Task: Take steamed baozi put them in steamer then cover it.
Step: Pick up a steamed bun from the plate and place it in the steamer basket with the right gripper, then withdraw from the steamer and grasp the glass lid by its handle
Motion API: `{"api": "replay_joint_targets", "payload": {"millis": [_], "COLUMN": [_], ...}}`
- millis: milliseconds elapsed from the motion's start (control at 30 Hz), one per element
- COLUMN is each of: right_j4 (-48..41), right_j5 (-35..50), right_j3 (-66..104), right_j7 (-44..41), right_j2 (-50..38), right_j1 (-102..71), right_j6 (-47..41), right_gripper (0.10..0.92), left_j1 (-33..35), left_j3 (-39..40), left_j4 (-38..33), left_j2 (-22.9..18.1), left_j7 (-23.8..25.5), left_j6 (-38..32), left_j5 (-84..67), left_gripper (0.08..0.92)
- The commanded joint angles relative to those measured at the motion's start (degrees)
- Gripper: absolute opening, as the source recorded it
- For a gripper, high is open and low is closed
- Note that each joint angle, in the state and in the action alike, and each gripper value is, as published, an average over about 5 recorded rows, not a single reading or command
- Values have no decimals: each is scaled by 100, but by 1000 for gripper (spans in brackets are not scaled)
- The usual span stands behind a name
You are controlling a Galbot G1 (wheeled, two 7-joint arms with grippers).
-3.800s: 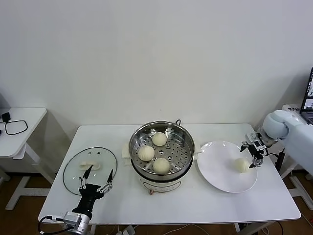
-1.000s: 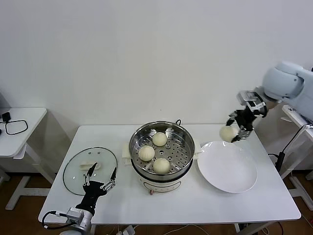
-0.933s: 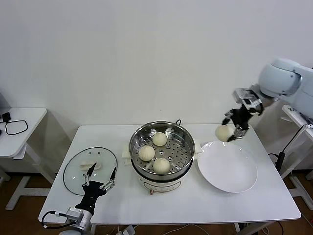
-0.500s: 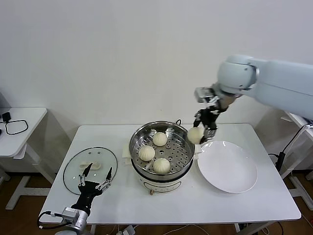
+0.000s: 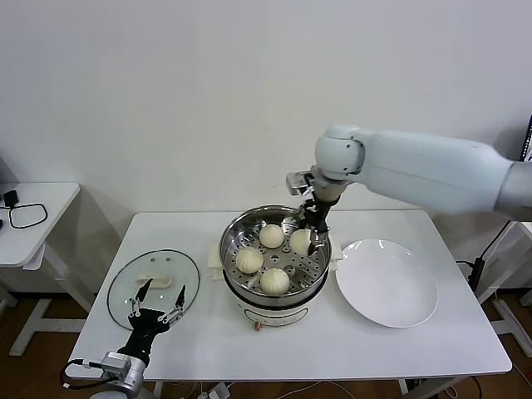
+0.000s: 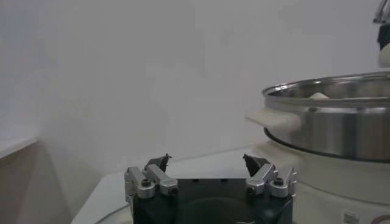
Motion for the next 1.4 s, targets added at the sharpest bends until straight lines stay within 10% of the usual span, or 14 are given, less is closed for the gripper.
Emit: {"api": "replay_joint_targets", "payload": {"millis": [33,933,1400], "right_j4": [-770,-679,30], "right_j5": [-449,-649,55], "right_j3": [363,568,1432], "right_j7": [-3,-141,-519], "right_j2": [482,238,-1403], "right_j1": [-784,-898,-286], "right_j6": [8,39,117], "right_gripper": [681,801,823], "left_j1": [-9,-31,19], "left_j3": [-27,-36,11], "left_j4": [31,65,-72], "left_j2": [6,-21,-16], "left_j7": [11,11,-39], "left_j6": [-6,-3,27], "left_j5": [-8,-3,12], "left_gripper": [823,823,823]}}
